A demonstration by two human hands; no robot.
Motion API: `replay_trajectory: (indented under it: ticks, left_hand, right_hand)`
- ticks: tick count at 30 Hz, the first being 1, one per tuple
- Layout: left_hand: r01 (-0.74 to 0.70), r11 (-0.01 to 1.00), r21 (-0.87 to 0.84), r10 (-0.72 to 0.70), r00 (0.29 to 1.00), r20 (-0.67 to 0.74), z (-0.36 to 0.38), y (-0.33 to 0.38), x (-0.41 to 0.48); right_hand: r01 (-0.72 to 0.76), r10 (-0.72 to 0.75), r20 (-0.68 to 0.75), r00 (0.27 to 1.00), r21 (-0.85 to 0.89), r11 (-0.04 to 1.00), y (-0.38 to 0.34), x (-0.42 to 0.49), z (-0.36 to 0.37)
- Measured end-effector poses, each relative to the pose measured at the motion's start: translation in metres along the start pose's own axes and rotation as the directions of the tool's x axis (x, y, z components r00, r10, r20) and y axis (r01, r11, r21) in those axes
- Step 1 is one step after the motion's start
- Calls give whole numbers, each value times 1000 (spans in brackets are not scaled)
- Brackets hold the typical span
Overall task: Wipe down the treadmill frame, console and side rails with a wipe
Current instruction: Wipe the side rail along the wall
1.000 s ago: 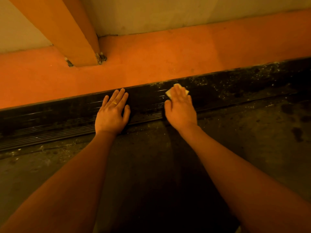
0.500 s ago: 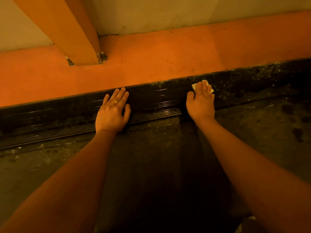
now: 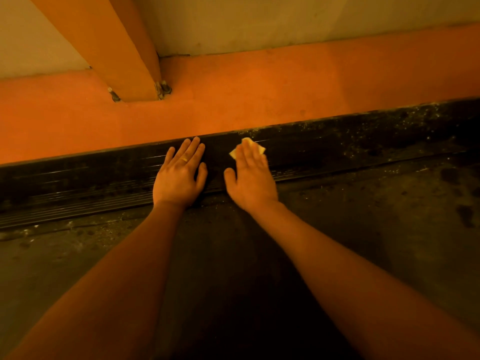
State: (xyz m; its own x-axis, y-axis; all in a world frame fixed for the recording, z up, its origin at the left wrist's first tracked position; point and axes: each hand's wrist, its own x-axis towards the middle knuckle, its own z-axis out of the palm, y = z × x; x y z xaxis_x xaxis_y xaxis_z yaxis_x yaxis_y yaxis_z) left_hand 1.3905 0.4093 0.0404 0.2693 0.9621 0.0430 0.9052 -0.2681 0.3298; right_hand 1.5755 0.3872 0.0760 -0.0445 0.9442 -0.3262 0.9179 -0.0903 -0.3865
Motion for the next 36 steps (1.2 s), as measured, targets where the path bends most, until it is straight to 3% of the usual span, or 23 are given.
replay_trajectory:
  ticks: [7,13,20,25,27,30,33,36]
  left_hand:
    - [-5,1000,4,5,1000,-10,0,0,0]
    - [-1,1000,-2,2,1000,5,-1,0,-1]
    - [0,1000,0,0,1000,-2,-1,2,-1]
    - [-1,1000,-12,1,1000,-7,0,1,-1]
    - [-1,1000,-15,1,1000,-7,0,0,-1]
    - [-1,1000,-12,1,1000,-1,0,-1,-1]
    - [-5,1000,-5,5,1000,2,0,-1,-1]
    - [-3,1000,2,3,1000,1,0,0,0]
  right_hand:
    - [187,-179,82,980,-103,977,9,19,-7]
    - [33,-33,1,999,-61,998,54,17,-27]
    - [81,-81,-6,997,-63,995,48,14,-22]
    - [-208,210,-209,955,31,978,108,17,-40]
    - [-307,314,-209,926,66,950,122,17,-49]
    - [-336,354,-189,916,123,934,111,18,-47]
    - [-173,178,-172,969,44,984,73,9,-26]
    - [76,-78,-49,996,-28,997,26,4,-5]
